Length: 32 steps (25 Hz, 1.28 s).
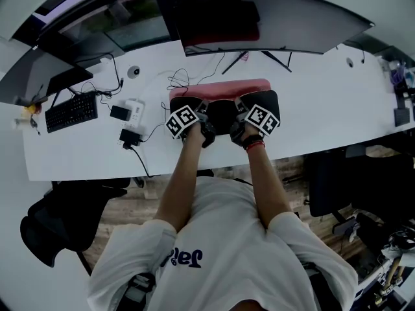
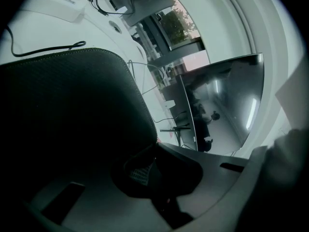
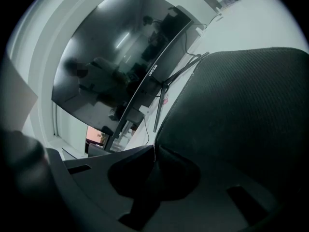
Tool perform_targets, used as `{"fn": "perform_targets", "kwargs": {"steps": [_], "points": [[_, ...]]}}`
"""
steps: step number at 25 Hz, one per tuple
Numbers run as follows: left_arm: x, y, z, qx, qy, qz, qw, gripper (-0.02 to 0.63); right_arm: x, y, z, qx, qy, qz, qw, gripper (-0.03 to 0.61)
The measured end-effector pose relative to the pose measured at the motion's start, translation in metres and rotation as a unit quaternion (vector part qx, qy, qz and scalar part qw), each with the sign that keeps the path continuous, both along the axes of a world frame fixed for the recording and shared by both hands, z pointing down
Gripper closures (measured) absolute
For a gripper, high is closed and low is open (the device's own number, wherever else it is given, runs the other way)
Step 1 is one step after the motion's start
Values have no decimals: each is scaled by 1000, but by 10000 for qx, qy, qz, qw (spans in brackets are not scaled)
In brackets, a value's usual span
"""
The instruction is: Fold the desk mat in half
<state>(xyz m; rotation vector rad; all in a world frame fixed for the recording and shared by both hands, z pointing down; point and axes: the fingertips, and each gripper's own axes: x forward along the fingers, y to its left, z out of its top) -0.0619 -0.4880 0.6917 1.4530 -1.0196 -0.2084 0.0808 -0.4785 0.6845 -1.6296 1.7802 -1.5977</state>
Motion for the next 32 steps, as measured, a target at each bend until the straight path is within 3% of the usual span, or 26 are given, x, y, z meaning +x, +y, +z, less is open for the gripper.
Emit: {"fn": "perform_targets", "kwargs": {"steps": [32], "points": [[-5,-54,19,-131,342,-70,9993,572,-2,-58,21,-225,41,2,9997,522]]}}
